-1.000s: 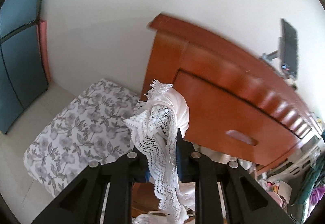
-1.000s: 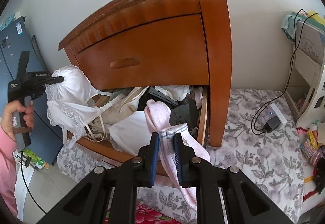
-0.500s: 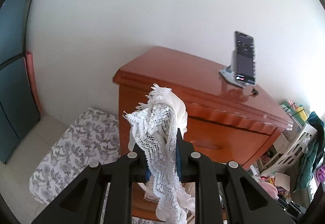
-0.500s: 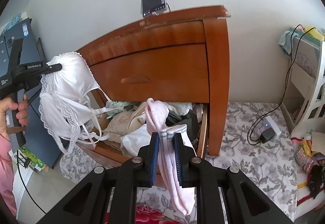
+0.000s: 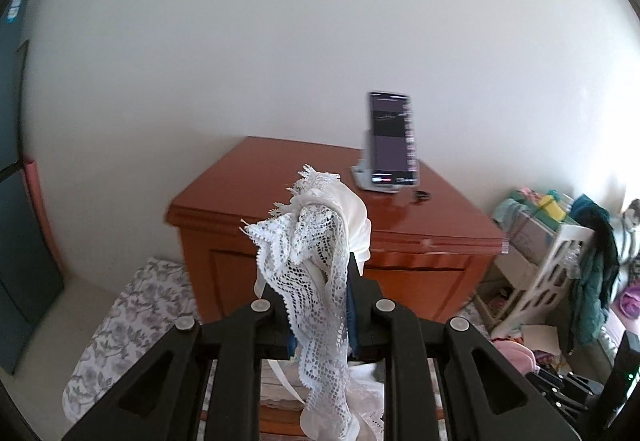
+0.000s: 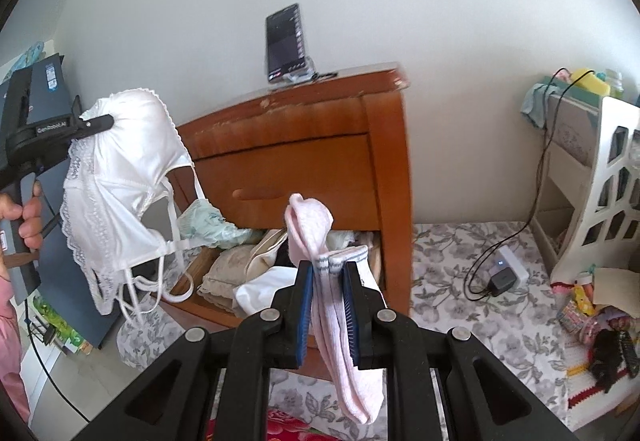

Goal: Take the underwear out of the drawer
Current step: 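Carry the bra with the left tool while the right tool carries the sock toward the bed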

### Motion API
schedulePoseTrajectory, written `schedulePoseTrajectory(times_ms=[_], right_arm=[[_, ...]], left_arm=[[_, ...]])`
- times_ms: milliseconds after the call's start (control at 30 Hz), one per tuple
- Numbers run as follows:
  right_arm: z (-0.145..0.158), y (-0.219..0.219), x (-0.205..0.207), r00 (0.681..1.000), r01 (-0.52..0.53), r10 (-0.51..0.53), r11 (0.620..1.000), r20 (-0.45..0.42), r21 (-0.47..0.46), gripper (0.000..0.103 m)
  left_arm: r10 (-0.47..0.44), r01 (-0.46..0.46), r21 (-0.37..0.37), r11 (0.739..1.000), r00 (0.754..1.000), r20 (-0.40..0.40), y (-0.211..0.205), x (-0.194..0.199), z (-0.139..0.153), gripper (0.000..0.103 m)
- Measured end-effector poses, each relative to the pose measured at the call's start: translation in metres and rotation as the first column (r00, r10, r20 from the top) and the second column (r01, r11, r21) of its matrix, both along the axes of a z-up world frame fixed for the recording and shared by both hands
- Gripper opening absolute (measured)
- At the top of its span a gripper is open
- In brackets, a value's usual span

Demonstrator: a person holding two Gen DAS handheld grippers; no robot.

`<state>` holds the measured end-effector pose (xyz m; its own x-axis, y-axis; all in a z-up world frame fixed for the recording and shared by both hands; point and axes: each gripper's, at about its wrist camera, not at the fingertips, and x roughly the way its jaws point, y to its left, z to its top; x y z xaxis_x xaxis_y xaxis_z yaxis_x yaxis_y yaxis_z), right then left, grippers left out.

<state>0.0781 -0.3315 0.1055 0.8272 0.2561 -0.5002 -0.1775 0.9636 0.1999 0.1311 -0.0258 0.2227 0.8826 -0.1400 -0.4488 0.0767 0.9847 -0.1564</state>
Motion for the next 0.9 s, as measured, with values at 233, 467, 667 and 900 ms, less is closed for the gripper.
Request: schedulePoseTrajectory(times_ms=[233,467,667,900], right_arm=[[0.000,-0.053,-0.022,0.996,0.091,-0.091,0.996,0.019,0.020,0.016],[-0.024,-0.110,-0.036,0.979,0.201,-0.202,0.978,0.008,0.060,0.016],[-0.056,-0.161,-0.045,0.960,0.281,-0.280,0.951,-0.025,0.127,0.016],[-0.111,-0.210,-0.049,0.925,0.377,-0.364,0.914,-0.108,0.147,0.016]], left_arm=[[-0.110,0.110,0.023,0.994,0.994,-0.003,-0.060,-0.005,0.005,0.019],[-0.220,0.221,0.070,0.973,0.975,-0.024,-0.138,-0.009,0.000,0.019],[-0.318,0.323,0.118,0.939,0.946,-0.058,-0.217,-0.010,-0.019,0.019],[-0.406,0.425,0.161,0.891,0.903,-0.138,-0.309,-0.006,-0.060,0.020]])
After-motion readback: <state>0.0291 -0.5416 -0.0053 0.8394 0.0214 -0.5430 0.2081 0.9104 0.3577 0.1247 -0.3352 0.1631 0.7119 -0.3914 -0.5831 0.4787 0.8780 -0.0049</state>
